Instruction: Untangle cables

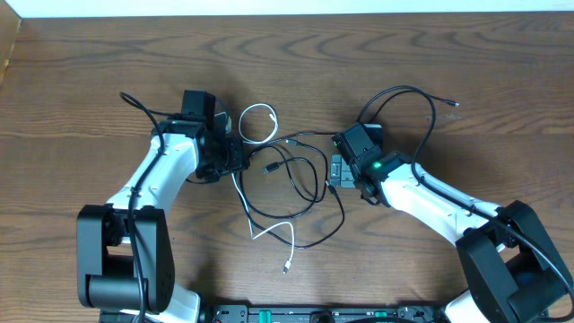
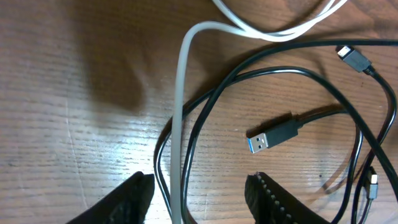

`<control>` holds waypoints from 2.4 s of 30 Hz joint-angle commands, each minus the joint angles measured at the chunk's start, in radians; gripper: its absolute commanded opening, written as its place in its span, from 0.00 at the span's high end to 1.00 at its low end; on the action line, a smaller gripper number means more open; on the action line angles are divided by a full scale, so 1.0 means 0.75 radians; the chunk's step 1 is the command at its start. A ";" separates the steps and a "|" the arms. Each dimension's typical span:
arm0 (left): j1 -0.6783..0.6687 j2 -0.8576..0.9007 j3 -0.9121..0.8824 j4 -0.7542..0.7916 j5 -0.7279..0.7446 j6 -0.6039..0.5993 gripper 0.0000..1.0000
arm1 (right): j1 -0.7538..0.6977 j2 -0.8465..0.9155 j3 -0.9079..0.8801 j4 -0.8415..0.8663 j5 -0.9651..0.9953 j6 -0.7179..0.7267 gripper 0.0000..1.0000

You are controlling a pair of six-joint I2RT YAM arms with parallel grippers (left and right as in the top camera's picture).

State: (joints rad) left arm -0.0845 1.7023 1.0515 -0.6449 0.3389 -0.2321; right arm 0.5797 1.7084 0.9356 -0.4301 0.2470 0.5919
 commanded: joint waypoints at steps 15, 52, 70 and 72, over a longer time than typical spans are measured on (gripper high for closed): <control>0.002 0.023 -0.123 0.203 0.186 0.007 0.51 | -0.003 0.008 0.001 -0.001 0.007 0.018 0.01; 0.279 0.367 -0.134 0.377 1.025 0.144 0.50 | -0.003 0.008 0.001 0.002 0.006 0.018 0.01; 0.283 0.367 -0.134 0.349 1.200 0.144 0.92 | -0.003 0.008 0.001 0.004 0.006 0.018 0.01; 0.283 0.367 -0.134 0.348 1.220 0.144 0.92 | -0.003 0.008 0.001 0.004 0.007 0.018 0.01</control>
State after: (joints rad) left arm 0.1253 1.9682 0.9585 -0.3809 1.1812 -0.1307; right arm 0.5797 1.7084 0.9356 -0.4282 0.2428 0.5919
